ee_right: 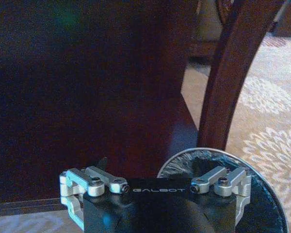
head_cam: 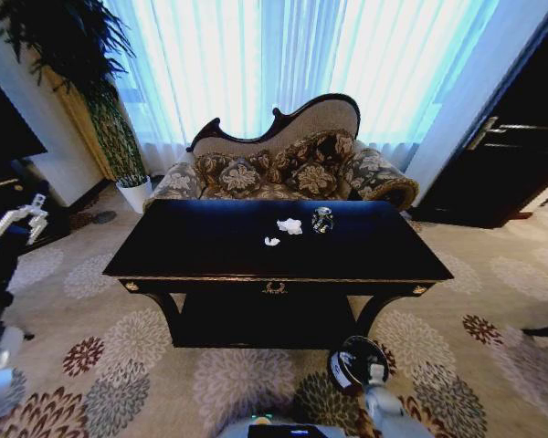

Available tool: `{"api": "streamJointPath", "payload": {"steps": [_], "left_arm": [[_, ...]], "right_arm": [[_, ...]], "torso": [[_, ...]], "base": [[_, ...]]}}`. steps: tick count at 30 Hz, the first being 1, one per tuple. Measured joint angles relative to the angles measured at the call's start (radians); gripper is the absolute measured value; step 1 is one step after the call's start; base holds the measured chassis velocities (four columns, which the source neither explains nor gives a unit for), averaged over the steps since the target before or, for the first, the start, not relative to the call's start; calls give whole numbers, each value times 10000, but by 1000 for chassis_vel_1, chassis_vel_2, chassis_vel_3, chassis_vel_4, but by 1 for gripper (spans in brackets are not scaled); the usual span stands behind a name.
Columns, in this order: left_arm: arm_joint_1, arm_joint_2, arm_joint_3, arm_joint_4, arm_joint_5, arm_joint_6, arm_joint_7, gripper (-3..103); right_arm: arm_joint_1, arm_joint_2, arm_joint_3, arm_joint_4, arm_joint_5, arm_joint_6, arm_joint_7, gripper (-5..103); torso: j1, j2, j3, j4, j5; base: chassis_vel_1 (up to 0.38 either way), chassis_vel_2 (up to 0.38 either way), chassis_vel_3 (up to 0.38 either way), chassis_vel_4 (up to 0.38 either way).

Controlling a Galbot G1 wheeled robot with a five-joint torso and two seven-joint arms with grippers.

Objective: Move to the front of the table and place the trash on the table into the trash bin.

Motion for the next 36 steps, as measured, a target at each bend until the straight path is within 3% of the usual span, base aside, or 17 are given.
{"api": "streamJointPath", "payload": {"steps": [9, 18, 28, 36], "left_arm": [[-14, -183, 396, 2, 690, 261, -461, 100], [209, -212, 334, 169, 1288, 245, -514, 100], [368, -364, 161, 21, 1254, 204, -501, 100], [648, -366, -97, 3, 1156, 199, -449, 100]], "right_arm": [[-2543, -738, -104, 3379, -30, 430, -432, 100], [-4261, -1416, 53, 6989, 129, 526, -62, 100], [-3916, -1623, 800, 9123, 458, 708, 515, 100], [-3106, -1819, 1487, 10527, 1251, 230, 793, 100]], "torso": [[0, 0, 0, -1, 4], [0, 1, 0, 1, 2], [0, -1, 1, 1, 6], [0, -2, 1, 1, 5]], "base": [[0, 0, 0, 0], [0, 0, 0, 0], [0, 0, 0, 0], [0, 0, 0, 0]]}}
